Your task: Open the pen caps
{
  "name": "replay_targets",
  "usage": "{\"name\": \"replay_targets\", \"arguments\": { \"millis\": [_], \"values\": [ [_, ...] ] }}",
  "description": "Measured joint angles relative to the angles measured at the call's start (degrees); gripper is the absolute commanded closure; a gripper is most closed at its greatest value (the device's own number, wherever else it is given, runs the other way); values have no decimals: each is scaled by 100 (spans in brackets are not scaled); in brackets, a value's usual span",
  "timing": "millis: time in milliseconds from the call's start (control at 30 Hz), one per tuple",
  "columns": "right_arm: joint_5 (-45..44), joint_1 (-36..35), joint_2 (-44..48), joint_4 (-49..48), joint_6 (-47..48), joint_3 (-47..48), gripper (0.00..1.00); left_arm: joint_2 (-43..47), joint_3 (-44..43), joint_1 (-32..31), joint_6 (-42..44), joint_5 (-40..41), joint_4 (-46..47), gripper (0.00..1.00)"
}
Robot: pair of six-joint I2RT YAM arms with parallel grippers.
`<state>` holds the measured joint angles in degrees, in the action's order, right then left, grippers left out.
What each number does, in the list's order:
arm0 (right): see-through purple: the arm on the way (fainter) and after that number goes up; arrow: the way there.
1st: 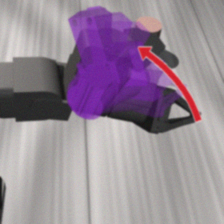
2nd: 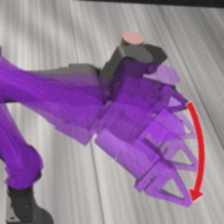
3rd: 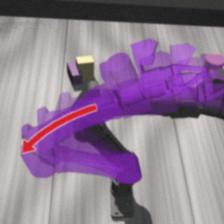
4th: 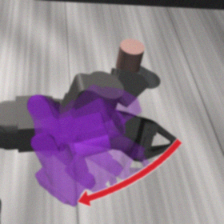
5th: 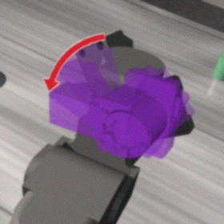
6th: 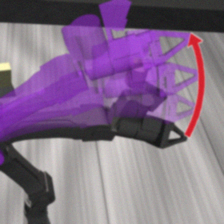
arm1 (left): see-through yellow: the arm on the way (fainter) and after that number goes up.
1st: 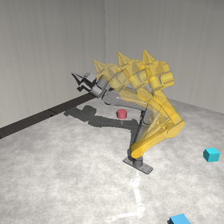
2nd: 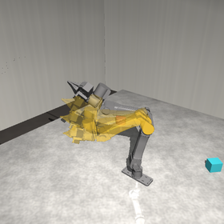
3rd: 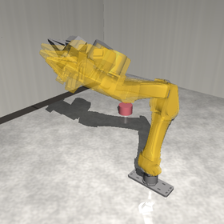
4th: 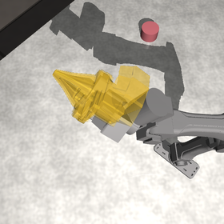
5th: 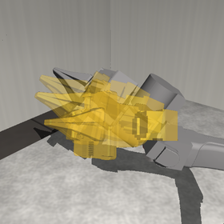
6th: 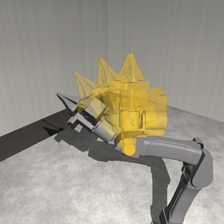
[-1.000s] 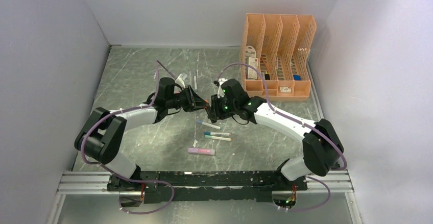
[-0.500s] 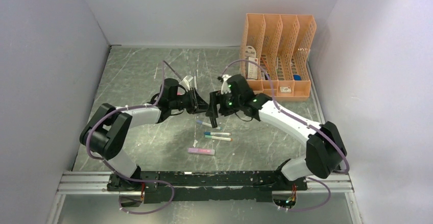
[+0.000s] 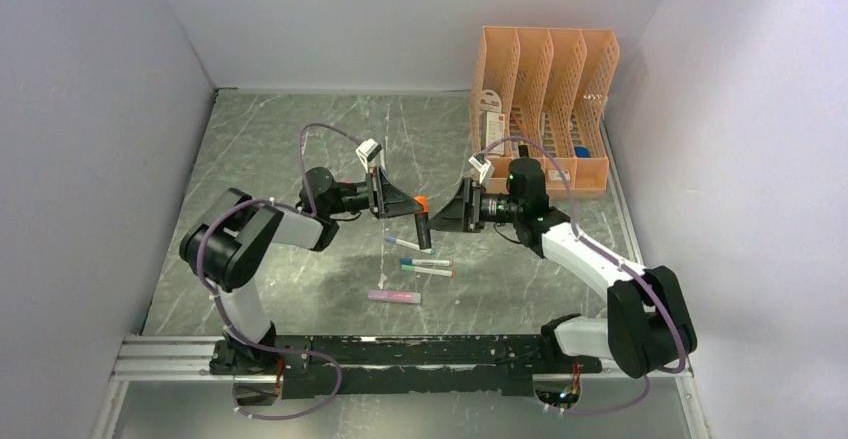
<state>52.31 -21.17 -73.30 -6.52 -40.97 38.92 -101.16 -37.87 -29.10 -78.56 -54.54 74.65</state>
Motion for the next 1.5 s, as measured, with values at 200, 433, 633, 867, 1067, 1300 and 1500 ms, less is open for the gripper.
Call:
{"name": "replay_targets", "arguments": {
  "millis": [200, 433, 633, 867, 1067, 1300, 1500],
  "values": [
    [560, -48, 61, -1357, -984, -402, 39, -280, 72, 0, -470, -22, 608, 82],
    [601, -181, -111, -1694, -1156, -304, 48, -280, 72, 0, -525, -22, 741, 82],
    [407, -435, -568, -1626, -1088, 48, 65, -201, 72, -2, -420, -17, 695, 82],
    [229, -688, -820, -1434, -863, 363, 94, 275, 103, 63, 96, 87, 44, 83],
    [81, -752, -680, -1512, -737, 317, 100, 1137, 107, 22, 1150, 461, -1475, 83],
    [-227, -831, -426, -1980, -748, -129, 100, 1593, -22, -81, 1974, 791, -2627, 83],
    [-951, -1180, -199, -2634, -1084, -625, 100, 1598, -28, 15, 2055, 566, -2730, 83]
  ]
}}
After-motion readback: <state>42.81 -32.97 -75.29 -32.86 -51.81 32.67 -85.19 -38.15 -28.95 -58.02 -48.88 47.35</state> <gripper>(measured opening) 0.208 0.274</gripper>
